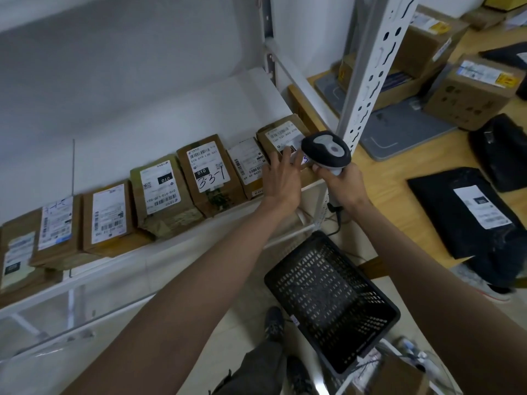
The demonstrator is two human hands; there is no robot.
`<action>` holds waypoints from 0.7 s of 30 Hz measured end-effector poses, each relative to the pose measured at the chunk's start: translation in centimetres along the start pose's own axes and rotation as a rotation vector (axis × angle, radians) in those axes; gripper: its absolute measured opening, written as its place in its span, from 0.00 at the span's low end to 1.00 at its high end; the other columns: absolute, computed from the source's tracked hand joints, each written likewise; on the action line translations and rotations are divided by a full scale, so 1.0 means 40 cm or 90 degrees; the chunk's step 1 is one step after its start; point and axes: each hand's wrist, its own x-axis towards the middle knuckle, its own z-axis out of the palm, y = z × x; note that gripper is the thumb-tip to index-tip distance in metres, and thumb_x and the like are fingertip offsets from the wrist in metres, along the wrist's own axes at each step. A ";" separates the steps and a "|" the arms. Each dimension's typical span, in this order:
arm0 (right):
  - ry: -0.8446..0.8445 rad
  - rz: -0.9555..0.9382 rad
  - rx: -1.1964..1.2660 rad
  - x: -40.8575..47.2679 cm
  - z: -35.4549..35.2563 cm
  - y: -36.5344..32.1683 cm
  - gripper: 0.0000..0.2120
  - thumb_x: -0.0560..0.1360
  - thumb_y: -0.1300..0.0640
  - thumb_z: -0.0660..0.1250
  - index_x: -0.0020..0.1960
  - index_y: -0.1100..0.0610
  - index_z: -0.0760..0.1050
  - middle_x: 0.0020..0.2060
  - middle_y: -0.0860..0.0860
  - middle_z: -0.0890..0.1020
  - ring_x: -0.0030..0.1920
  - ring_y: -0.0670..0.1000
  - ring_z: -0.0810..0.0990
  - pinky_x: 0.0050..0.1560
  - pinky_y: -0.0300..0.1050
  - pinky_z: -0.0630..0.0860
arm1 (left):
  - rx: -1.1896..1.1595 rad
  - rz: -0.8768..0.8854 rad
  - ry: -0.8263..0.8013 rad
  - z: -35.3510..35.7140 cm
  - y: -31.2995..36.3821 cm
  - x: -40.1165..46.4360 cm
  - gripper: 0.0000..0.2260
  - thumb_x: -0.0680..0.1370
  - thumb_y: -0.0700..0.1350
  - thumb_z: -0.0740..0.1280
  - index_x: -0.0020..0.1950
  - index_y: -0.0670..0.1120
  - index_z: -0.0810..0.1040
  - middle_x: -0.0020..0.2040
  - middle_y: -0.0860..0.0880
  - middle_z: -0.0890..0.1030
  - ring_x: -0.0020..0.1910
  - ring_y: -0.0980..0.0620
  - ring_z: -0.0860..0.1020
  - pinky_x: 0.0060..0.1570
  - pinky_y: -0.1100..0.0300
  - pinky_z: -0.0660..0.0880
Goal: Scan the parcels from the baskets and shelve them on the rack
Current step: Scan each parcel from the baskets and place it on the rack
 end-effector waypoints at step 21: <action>0.070 0.292 0.318 -0.446 -0.115 0.089 0.02 0.79 0.59 0.69 0.48 0.56 0.79 0.38 0.53 0.85 0.38 0.54 0.86 0.40 0.46 0.84 | -0.227 0.205 0.131 0.098 0.089 -0.279 0.05 0.74 0.41 0.67 0.50 0.45 0.79 0.52 0.46 0.76 0.54 0.45 0.75 0.51 0.56 0.65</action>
